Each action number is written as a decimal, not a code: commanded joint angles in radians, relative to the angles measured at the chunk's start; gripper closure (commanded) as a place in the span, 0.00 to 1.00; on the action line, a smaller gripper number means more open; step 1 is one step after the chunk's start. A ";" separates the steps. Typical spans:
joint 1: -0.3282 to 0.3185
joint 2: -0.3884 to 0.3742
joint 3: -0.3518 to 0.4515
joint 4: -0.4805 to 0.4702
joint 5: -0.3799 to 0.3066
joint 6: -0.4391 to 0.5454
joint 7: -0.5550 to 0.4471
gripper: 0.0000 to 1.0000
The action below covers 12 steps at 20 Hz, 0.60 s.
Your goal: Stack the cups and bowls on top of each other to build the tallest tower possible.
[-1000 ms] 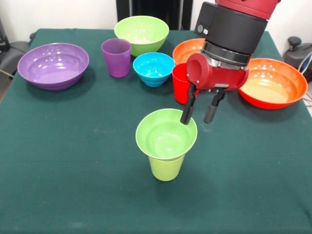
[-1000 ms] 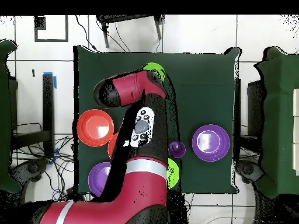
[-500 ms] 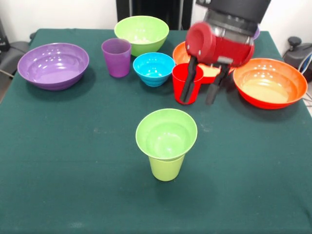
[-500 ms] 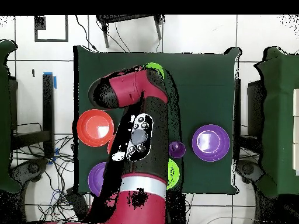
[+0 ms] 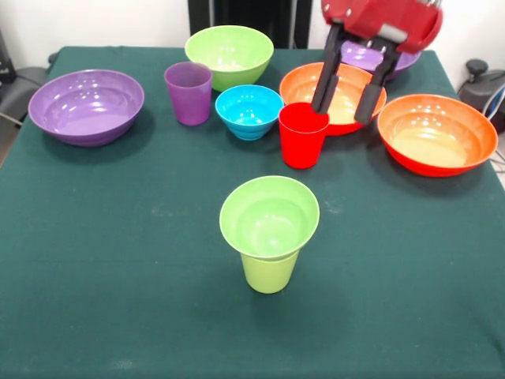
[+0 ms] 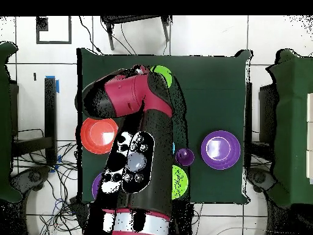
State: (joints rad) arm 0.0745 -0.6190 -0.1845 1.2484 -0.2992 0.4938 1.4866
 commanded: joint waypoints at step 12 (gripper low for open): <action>-0.026 -0.045 -0.008 0.500 0.013 -0.234 0.259 0.00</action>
State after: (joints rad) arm 0.0731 -0.6940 -0.2032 1.4892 -0.2673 0.4002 1.4922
